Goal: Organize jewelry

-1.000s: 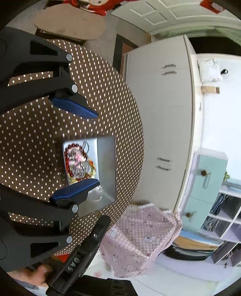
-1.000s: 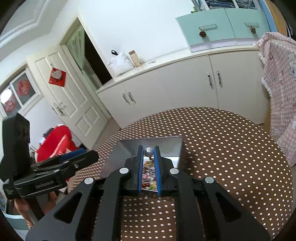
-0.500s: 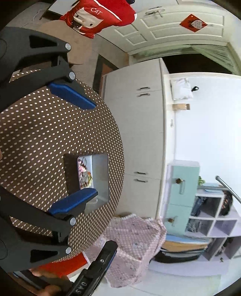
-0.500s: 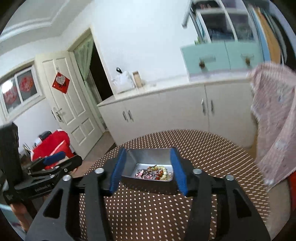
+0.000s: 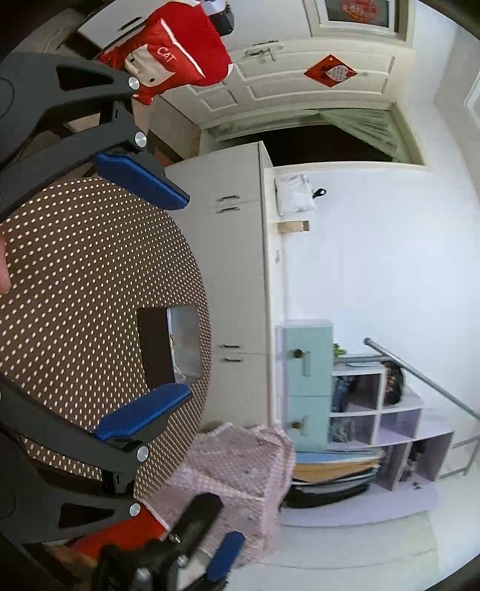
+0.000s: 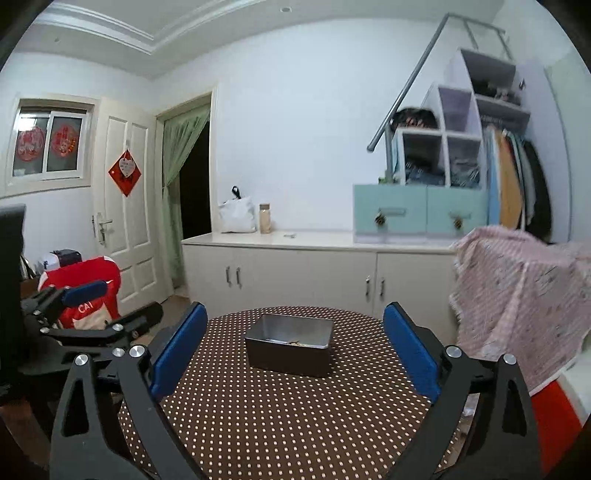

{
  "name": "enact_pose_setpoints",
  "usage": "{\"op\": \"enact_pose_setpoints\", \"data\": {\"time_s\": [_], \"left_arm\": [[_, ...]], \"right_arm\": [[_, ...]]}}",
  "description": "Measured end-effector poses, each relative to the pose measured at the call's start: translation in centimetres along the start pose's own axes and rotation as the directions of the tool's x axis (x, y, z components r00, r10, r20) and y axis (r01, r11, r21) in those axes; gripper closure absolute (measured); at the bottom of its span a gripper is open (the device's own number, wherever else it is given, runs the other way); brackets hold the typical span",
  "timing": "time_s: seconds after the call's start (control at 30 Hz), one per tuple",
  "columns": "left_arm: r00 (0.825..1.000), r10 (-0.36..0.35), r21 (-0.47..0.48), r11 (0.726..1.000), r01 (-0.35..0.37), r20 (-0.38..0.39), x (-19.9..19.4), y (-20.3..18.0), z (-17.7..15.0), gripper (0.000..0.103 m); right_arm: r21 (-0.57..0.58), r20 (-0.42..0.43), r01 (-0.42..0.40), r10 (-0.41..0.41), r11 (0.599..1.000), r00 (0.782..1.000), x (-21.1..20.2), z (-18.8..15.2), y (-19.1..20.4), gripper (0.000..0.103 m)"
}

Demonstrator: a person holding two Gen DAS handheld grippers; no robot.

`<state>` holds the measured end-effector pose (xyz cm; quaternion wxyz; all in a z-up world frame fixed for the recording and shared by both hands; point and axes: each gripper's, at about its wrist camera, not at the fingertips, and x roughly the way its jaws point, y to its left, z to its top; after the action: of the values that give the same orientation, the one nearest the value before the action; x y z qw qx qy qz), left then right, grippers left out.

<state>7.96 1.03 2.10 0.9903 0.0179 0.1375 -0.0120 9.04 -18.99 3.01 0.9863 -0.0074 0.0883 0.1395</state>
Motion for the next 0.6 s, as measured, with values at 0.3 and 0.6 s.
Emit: {"op": "enact_pose_setpoints", "data": {"time_s": [0.3, 0.6], "left_arm": [[0.996, 0.008, -0.024, 1.000, -0.006, 0.090, -4.8, 0.5, -1.2, 0.006], [0.992, -0.005, -0.001, 1.000, 0.006, 0.130, -7.4, -0.1, -2.3, 0.006]], "right_arm": [[-0.020, 0.040, 0.024, -0.024, 1.000, 0.999, -3.8, -1.5, 1.3, 0.009], [-0.020, 0.075, 0.029, -0.028, 0.999, 0.997, -6.8, -2.5, 2.2, 0.008]]}}
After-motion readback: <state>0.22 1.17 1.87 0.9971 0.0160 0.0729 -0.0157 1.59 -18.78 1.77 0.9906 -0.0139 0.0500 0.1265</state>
